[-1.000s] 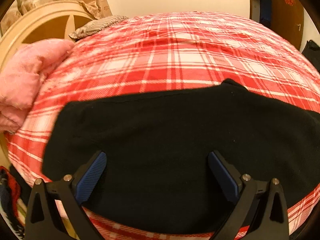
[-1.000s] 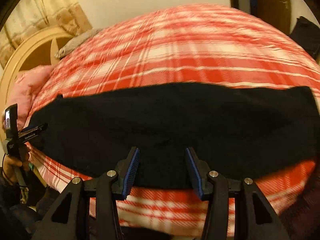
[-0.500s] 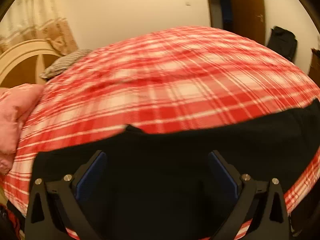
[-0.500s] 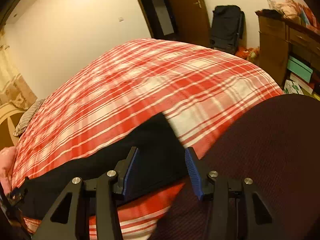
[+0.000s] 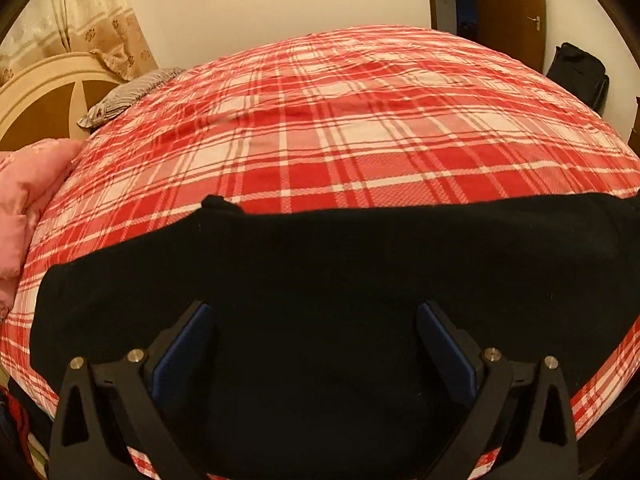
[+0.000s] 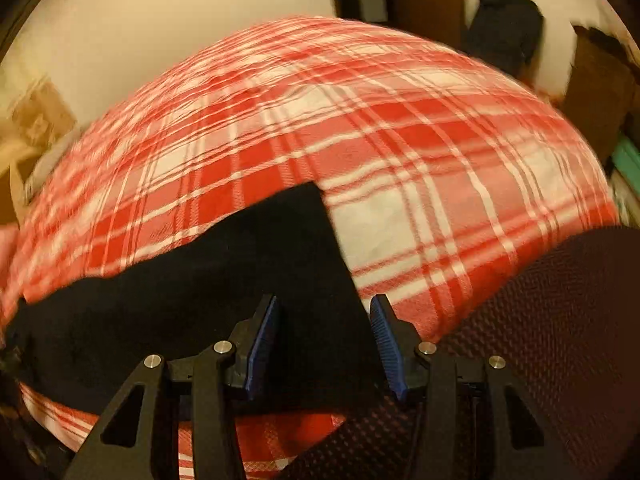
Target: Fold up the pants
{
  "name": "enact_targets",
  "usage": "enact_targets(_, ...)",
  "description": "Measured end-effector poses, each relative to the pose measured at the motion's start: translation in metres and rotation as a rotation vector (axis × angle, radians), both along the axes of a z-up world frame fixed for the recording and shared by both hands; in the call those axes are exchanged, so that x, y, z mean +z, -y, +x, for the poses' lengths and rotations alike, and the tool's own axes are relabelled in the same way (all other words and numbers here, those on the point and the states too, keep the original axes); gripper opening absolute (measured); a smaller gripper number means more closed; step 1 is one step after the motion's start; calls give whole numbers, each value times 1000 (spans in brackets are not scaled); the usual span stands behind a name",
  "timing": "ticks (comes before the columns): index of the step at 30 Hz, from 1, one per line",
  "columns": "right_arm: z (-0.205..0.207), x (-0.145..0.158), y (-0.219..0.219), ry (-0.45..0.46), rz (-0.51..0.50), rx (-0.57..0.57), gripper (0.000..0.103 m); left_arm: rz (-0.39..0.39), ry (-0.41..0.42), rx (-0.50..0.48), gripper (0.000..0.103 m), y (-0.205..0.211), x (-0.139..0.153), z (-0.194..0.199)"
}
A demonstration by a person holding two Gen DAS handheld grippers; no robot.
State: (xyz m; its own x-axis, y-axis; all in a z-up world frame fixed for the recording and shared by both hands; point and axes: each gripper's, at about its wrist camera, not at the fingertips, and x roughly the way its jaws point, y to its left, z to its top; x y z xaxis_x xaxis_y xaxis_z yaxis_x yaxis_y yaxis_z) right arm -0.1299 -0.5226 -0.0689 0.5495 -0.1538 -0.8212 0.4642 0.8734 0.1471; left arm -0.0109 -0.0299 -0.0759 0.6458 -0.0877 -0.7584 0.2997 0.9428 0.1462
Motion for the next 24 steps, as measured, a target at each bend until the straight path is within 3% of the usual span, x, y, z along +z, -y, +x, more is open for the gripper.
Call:
enact_targets(6,5,-2,0,-38,18,50,49,6,2,1,103,2,-1,0)
enact_targets(10,-2,3,-4,-28,54,83,13,-7,-5,1,103,1,-1,1)
enact_targets(16,-29,57,-24,145,-117,24,11,-23,-14,5,103,-1,-2,2)
enact_targets(20,-17,42,-29,8,-224,19,11,-16,-3,3,103,0,-2,1)
enact_targets(24,-12,22,-21,-33,-172,-4,11,-17,-1,4,103,0,-2,0)
